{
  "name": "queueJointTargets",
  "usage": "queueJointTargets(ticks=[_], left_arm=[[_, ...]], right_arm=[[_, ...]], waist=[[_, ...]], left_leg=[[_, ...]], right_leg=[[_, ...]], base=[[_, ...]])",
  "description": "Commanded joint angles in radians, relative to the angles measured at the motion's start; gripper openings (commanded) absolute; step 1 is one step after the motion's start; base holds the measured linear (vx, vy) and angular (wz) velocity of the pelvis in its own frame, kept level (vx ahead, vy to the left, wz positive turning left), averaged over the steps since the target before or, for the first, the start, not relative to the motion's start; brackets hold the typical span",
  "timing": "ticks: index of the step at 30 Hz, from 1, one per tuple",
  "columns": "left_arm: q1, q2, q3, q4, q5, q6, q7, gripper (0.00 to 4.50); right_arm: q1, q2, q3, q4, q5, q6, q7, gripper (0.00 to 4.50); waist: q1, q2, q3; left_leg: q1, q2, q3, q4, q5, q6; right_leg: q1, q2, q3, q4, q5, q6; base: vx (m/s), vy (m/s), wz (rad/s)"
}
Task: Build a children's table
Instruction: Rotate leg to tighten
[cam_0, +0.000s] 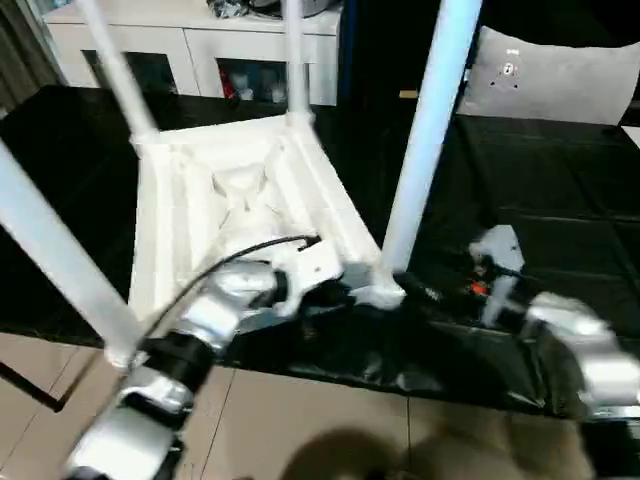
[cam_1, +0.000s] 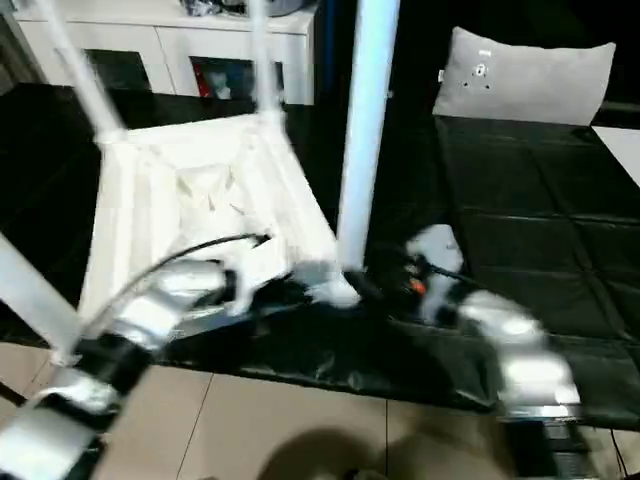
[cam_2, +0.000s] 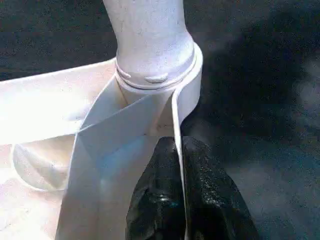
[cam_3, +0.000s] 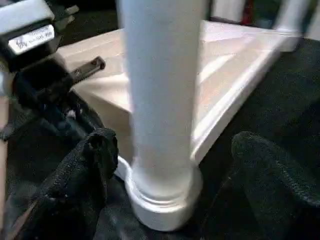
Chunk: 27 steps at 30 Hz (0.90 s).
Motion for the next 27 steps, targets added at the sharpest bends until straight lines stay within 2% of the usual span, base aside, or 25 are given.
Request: queueJointTargets(ticks=[1, 2, 3, 6, 8, 9, 10, 13, 15, 17, 19, 24, 25, 27], left_arm=[[0.007, 0.013, -0.048, -0.037, 0.0, -0.038, -0.092, 0.0], [0.007, 0.013, -0.048, -0.037, 0.0, -0.038, -0.092, 0.0], [0.014, 0.038, -0.068, -0.053, -0.005, -0.058, -0.164, 0.0], [0.018, 0.071, -0.099, -0.067, -0.004, -0.096, -0.247, 0.0], [0.017, 0.086, -0.114, -0.075, -0.018, -0.126, -0.304, 0.0], [0.015, 0.087, -0.118, -0.079, -0.021, -0.132, -0.317, 0.0], [0.015, 0.088, -0.121, -0.081, -0.022, -0.136, -0.324, 0.0], [0.017, 0.087, -0.129, -0.098, -0.028, -0.141, -0.354, 0.0], [0.018, 0.086, -0.134, -0.108, -0.031, -0.138, -0.365, 0.0], [0.019, 0.084, -0.137, -0.113, -0.032, -0.135, -0.363, 0.0], [0.02, 0.084, -0.137, -0.114, -0.033, -0.135, -0.365, 0.0], [0.02, 0.091, -0.13, -0.109, -0.034, -0.138, -0.37, 0.0], [0.024, 0.093, -0.127, -0.113, -0.036, -0.131, -0.368, 0.0], [0.028, 0.098, -0.124, -0.119, -0.041, -0.12, -0.365, 0.0]], right_arm=[[-0.005, -0.021, 0.026, -0.018, 0.014, -0.001, 0.065, 4.27], [-0.005, -0.021, 0.026, -0.018, 0.014, -0.001, 0.065, 4.3], [-0.012, -0.061, 0.054, -0.006, 0.008, -0.021, 0.129, 4.3], [-0.02, -0.101, 0.093, 0.005, 0.006, -0.033, 0.218, 4.3], [-0.024, -0.128, 0.13, -0.002, 0.044, -0.005, 0.331, 4.3], [-0.028, -0.131, 0.143, 0.001, 0.046, -0.002, 0.354, 3.96], [-0.031, -0.131, 0.151, 0.004, 0.045, -0.002, 0.365, 3.96], [-0.05, -0.125, 0.177, 0.024, 0.038, -0.003, 0.39, 3.92], [-0.063, -0.117, 0.187, 0.033, 0.05, 0.006, 0.404, 3.64], [-0.066, -0.116, 0.192, 0.028, 0.078, 0.036, 0.429, 3.55], [-0.066, -0.124, 0.202, 0.025, 0.084, 0.049, 0.45, 3.21], [-0.073, -0.134, 0.218, 0.044, 0.083, 0.061, 0.481, 2.9], [-0.071, -0.136, 0.22, 0.041, 0.088, 0.068, 0.486, 2.67], [-0.068, -0.138, 0.225, 0.036, 0.093, 0.078, 0.493, 2.63]], waist=[[0.006, -0.019, -0.064], [0.009, -0.018, -0.064], [0.013, -0.021, -0.065], [0.028, -0.017, -0.068], [0.036, -0.023, -0.068], [0.044, -0.019, -0.068], [0.048, -0.022, -0.068], [0.054, -0.026, -0.067], [0.057, -0.027, -0.065], [0.061, -0.028, -0.066], [0.065, -0.029, -0.066], [0.065, -0.032, -0.066], [0.065, -0.032, -0.066], [0.065, -0.03, -0.067]], left_leg=[[-0.006, 0.039, -0.01, -0.07, -0.156, 0.11], [-0.006, 0.04, -0.008, -0.069, -0.145, 0.11], [-0.006, 0.041, -0.007, -0.069, -0.136, 0.109], [-0.005, 0.046, -0.008, -0.069, -0.113, 0.116], [-0.006, 0.046, -0.005, -0.067, -0.109, 0.126], [-0.003, 0.05, -0.003, -0.067, -0.101, 0.13], [-0.004, 0.051, -0.003, -0.068, -0.097, 0.129], [-0.003, 0.051, -0.004, -0.069, -0.098, 0.115], [-0.002, 0.051, -0.003, -0.07, -0.11, 0.098], [-0.001, 0.051, -0.002, -0.07, -0.11, 0.095], [-0.001, 0.051, -0.002, -0.07, -0.108, 0.095], [-0.004, 0.048, -0.003, -0.07, -0.111, 0.083], [-0.004, 0.047, -0.003, -0.07, -0.112, 0.081], [-0.005, 0.048, -0.004, -0.07, -0.11, 0.08]], right_leg=[[0.067, -0.058, 0.059, -0.072, -0.396, -0.099], [0.065, -0.058, 0.061, -0.069, -0.382, -0.108], [0.066, -0.057, 0.061, -0.068, -0.373, -0.114], [0.066, -0.058, 0.066, -0.054, -0.315, -0.139], [0.068, -0.057, 0.066, -0.049, -0.299, -0.148], [0.065, -0.059, 0.069, -0.049, -0.293, -0.152], [0.065, -0.059, 0.069, -0.047, -0.289, -0.158], [0.064, -0.061, 0.07, -0.047, -0.305, -0.155], [0.063, -0.061, 0.071, -0.05, -0.329, -0.149], [0.063, -0.062, 0.073, -0.05, -0.335, -0.147], [0.063, -0.061, 0.073, -0.051, -0.34, -0.141], [0.064, -0.061, 0.071, -0.053, -0.363, -0.123], [0.065, -0.061, 0.07, -0.055, -0.368, -0.12], [0.066, -0.061, 0.07, -0.054, -0.365, -0.117]], base=[[0.0, 0.0, 0.0], [0.0, 0.0, 0.0], [0.0, 0.0, 0.0], [0.0, 0.0, 0.0], [0.0, 0.0, 0.0], [0.0, 0.0, 0.0], [0.0, 0.0, 0.0], [0.0, 0.0, 0.0], [0.0, 0.0, 0.0], [0.0, 0.0, 0.0], [0.0, 0.0, 0.0], [0.0, 0.0, 0.0], [0.0, 0.0, 0.0], [0.0, 0.0, 0.0]])
